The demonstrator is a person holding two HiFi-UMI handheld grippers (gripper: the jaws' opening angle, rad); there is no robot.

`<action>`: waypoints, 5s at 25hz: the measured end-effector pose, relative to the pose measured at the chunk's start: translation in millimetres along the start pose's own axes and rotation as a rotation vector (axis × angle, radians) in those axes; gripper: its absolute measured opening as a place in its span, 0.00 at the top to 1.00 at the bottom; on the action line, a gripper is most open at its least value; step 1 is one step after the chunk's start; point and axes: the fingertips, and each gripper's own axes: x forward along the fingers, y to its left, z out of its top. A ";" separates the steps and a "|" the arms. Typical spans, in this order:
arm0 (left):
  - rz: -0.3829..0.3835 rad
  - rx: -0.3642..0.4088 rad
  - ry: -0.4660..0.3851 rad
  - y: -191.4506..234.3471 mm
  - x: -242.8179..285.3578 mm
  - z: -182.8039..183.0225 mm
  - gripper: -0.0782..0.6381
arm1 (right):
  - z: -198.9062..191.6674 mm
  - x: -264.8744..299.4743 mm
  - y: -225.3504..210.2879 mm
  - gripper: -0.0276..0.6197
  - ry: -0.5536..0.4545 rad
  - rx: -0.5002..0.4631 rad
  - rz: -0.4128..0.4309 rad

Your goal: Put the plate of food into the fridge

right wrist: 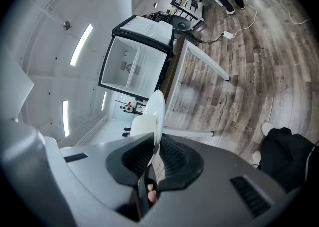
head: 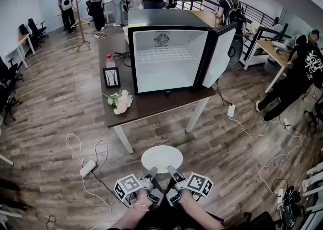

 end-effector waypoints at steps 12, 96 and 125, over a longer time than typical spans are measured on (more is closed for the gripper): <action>0.000 -0.021 -0.005 -1.8 18.9 12.1 0.86 | 15.3 17.1 1.1 0.88 0.018 -0.028 -0.012; 0.032 -0.020 0.002 -102.9 357.9 214.6 0.86 | 314.2 290.8 31.3 0.87 0.010 -0.038 -0.020; 0.036 -0.058 -0.039 -122.8 416.8 259.7 0.86 | 368.4 347.9 43.7 0.87 0.002 -0.041 -0.041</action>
